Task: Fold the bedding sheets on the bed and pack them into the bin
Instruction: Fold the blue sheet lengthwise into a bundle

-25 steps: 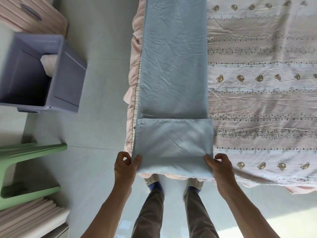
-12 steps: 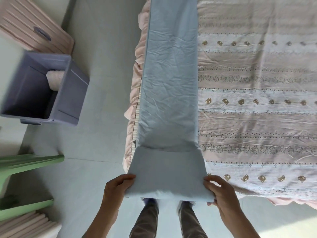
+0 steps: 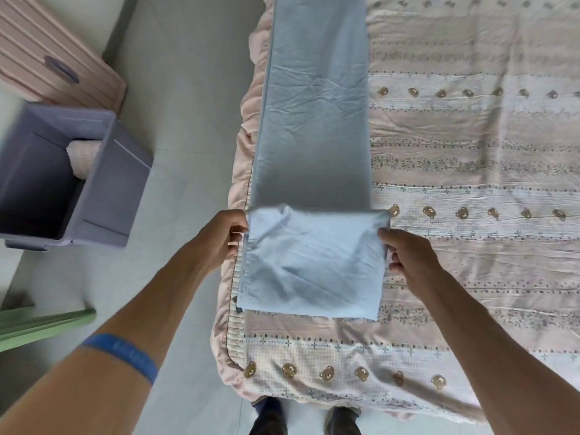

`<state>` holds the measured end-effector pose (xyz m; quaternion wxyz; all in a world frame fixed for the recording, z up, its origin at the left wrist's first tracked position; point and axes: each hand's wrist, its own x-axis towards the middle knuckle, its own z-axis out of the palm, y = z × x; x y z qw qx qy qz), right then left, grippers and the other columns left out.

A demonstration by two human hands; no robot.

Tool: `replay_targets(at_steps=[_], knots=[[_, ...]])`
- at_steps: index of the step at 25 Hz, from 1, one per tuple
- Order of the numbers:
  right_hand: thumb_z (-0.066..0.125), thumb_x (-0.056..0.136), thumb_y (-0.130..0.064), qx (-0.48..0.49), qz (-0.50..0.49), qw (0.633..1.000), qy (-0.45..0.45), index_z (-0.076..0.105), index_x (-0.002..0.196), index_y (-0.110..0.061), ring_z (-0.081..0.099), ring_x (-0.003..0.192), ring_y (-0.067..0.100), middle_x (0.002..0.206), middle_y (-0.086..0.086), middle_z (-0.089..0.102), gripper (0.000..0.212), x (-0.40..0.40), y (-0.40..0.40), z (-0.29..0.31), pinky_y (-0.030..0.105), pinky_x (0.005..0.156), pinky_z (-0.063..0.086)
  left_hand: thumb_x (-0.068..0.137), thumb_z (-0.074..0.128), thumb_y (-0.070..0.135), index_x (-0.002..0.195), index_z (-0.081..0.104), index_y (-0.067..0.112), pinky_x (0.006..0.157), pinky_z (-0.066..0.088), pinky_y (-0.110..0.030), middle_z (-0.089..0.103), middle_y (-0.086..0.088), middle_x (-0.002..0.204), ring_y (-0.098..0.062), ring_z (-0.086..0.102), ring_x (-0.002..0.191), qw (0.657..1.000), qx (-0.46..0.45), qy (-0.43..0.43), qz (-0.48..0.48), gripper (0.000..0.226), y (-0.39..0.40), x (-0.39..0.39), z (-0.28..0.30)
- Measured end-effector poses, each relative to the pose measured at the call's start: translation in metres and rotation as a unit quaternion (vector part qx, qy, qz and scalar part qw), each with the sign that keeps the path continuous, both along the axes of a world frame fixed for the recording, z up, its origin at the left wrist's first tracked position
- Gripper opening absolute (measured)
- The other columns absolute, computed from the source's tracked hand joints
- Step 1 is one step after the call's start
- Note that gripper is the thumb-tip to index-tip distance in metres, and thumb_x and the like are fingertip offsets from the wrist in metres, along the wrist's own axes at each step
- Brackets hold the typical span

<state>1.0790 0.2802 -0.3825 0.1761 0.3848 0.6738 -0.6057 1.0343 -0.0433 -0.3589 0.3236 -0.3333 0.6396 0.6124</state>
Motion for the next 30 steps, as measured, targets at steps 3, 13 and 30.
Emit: replay_targets(at_steps=[3,13,30], knots=[[0.075,0.084,-0.025,0.054,0.072,0.996,0.025,0.072,0.079,-0.021,0.059,0.072,0.017,0.083,0.006,0.069,0.007,-0.007,0.000,-0.039,0.033,0.068,0.042,0.070,0.074,0.023,0.088,0.067,0.013,0.062,0.039,-0.027,0.062,0.000,0.082,-0.013,0.055,0.071,0.985,-0.145,0.048,-0.076,0.022,0.010,-0.008,-0.038],[0.075,0.076,-0.041,0.046,0.091,0.995,0.005,0.063,0.103,-0.020,0.067,0.084,0.019,0.093,-0.001,0.071,0.036,0.041,-0.017,-0.054,0.035,0.068,0.050,0.067,0.082,0.047,0.109,0.069,0.018,0.086,0.054,-0.039,0.075,-0.007,0.101,-0.031,0.069,0.099,0.996,-0.011,0.012,-0.088,0.053,-0.006,0.059,-0.063],[0.070,0.083,-0.020,0.428,0.328,0.814,0.215,0.053,0.137,-0.011,0.053,0.124,0.028,0.139,0.009,0.054,0.057,0.133,-0.031,-0.064,0.042,0.093,0.045,0.071,0.078,0.028,0.132,0.053,0.019,0.095,0.043,-0.044,0.052,-0.007,0.135,-0.028,0.048,0.123,0.743,-0.459,0.361,-0.327,0.066,0.012,0.152,-0.066]])
